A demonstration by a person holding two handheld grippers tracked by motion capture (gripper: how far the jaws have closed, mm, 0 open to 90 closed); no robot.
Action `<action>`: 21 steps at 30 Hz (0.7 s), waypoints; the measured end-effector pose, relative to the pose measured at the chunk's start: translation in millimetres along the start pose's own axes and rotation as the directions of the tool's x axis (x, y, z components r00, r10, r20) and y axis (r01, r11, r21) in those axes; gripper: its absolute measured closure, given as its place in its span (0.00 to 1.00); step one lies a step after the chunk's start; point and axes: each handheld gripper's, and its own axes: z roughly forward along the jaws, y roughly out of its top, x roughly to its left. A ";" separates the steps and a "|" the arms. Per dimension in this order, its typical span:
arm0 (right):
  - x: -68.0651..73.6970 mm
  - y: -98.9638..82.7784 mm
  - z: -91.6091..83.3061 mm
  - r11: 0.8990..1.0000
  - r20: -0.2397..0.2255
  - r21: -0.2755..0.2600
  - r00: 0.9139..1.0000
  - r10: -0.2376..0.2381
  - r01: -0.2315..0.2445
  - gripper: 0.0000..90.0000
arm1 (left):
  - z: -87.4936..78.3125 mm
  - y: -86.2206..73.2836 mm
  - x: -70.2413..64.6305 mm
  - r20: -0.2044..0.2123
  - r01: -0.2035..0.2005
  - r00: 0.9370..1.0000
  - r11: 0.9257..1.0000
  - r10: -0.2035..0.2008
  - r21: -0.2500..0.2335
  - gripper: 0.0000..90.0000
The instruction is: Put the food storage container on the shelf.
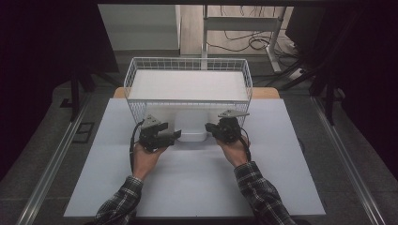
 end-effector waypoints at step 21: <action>24.9 -19.7 -21.1 0.995 -0.099 0.023 0.991 -0.091 0.094 0.97 | -57.2 -58.4 -34.2 -0.050 -0.115 0.992 0.991 0.119 0.066 0.05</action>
